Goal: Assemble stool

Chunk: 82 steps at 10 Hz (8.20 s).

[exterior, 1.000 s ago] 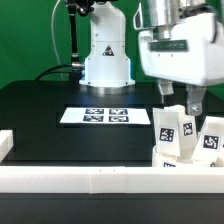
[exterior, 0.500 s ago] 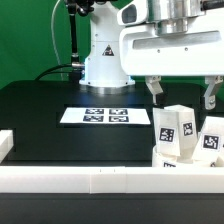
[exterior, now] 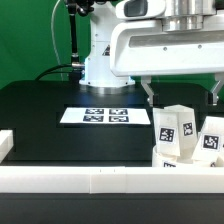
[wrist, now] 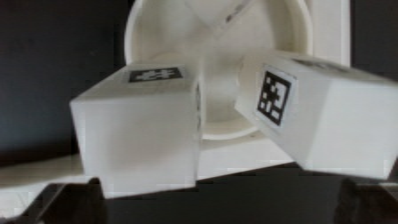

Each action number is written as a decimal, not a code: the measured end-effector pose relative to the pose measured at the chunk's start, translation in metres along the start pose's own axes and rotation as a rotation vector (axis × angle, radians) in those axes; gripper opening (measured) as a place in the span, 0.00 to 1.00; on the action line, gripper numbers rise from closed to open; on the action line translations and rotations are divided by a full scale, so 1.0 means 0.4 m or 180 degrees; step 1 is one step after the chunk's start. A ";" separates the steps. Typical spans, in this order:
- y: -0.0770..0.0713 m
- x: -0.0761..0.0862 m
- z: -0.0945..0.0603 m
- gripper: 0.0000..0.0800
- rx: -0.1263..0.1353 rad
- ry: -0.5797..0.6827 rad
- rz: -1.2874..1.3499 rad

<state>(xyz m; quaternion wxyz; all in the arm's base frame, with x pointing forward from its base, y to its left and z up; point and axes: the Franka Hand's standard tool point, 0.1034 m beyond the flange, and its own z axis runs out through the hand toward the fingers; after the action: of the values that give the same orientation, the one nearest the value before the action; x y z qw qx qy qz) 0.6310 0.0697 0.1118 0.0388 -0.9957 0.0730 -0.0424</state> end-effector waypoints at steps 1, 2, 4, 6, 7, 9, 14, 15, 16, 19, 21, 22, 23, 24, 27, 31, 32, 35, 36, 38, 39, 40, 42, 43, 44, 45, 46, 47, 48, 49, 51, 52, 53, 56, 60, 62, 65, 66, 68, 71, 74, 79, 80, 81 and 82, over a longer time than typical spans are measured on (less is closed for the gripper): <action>0.009 0.000 0.004 0.81 -0.0007 -0.0008 -0.0121; 0.010 0.001 0.004 0.81 -0.0015 -0.0004 -0.0326; 0.012 0.001 0.004 0.81 -0.0020 -0.0005 -0.0665; 0.013 0.001 0.004 0.81 -0.0103 -0.0022 -0.1652; 0.010 -0.004 0.006 0.81 -0.0094 -0.0063 -0.1755; 0.018 -0.002 0.005 0.81 -0.0121 -0.0077 -0.2239; 0.018 -0.004 0.016 0.81 -0.0269 -0.0159 -0.3758; 0.018 -0.006 0.020 0.81 -0.0294 -0.0188 -0.3958; 0.021 -0.008 0.026 0.81 -0.0323 -0.0236 -0.4263; 0.028 -0.013 0.039 0.81 -0.0358 -0.0325 -0.4743; 0.029 -0.016 0.047 0.81 -0.0354 -0.0337 -0.4699; 0.029 -0.017 0.049 0.81 -0.0353 -0.0340 -0.4695; 0.029 -0.019 0.052 0.66 -0.0349 -0.0347 -0.4693; 0.029 -0.020 0.054 0.47 -0.0347 -0.0353 -0.4692; 0.031 -0.019 0.054 0.42 -0.0350 -0.0349 -0.4651; 0.032 -0.019 0.054 0.42 -0.0365 -0.0317 -0.4176; 0.035 -0.023 0.055 0.42 -0.0363 -0.0314 -0.3597; 0.035 -0.024 0.056 0.42 -0.0384 -0.0301 -0.2721; 0.035 -0.024 0.056 0.42 -0.0393 -0.0286 -0.2504; 0.035 -0.024 0.056 0.42 -0.0408 -0.0257 -0.2068; 0.035 -0.025 0.056 0.42 -0.0416 -0.0241 -0.1816; 0.036 -0.026 0.057 0.42 -0.0408 -0.0219 -0.1511; 0.035 -0.027 0.058 0.42 -0.0379 -0.0164 -0.0628; 0.033 -0.027 0.058 0.42 -0.0357 -0.0143 -0.0199; 0.032 -0.028 0.059 0.42 -0.0348 -0.0124 0.0220; 0.032 -0.026 0.060 0.42 -0.0329 -0.0083 0.0582; 0.030 -0.024 0.060 0.42 -0.0322 -0.0050 0.0806; 0.029 -0.024 0.060 0.42 -0.0306 -0.0047 0.0999; 0.029 -0.024 0.060 0.42 -0.0304 -0.0040 0.1166; 0.028 -0.024 0.060 0.42 -0.0300 -0.0036 0.1301; 0.029 -0.023 0.061 0.42 -0.0237 -0.0030 0.1840; 0.034 -0.021 0.063 0.42 -0.0140 -0.0022 0.2315; 0.031 -0.018 0.063 0.42 -0.0088 0.0038 0.2722; 0.022 -0.015 0.067 0.42 0.0021 0.0108 0.3780; 0.019 -0.015 0.064 0.42 0.0007 -0.0010 0.4595; 0.014 -0.017 0.066 0.52 0.0010 -0.0018 0.4602; 0.012 0.000 0.023 0.78 0.0086 0.0012 0.4321; 0.012 -0.004 0.031 0.81 0.0072 0.0006 0.4310; 0.010 -0.004 0.032 0.81 0.0050 0.0020 0.3775; 0.003 0.006 0.031 0.81 0.0018 0.0056 0.2359; -0.015 0.010 0.027 0.81 0.0023 0.0084 0.1584; -0.020 0.007 0.031 0.81 -0.0066 0.0112 0.0047; -0.019 0.006 0.031 0.81 -0.0092 0.0104 -0.0339; -0.018 0.006 0.031 0.81 -0.0104 0.0096 -0.0861; -0.017 0.005 0.030 0.81 -0.0104 0.0078 -0.0985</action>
Offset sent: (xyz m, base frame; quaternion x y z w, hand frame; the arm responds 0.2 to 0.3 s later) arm 0.0000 0.0000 0.0000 0.0000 0.0000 -0.1938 0.9810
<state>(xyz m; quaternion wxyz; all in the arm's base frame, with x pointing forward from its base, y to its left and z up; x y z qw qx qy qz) 0.6349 0.0771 0.1005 0.0148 -0.9949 -0.0801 -0.0588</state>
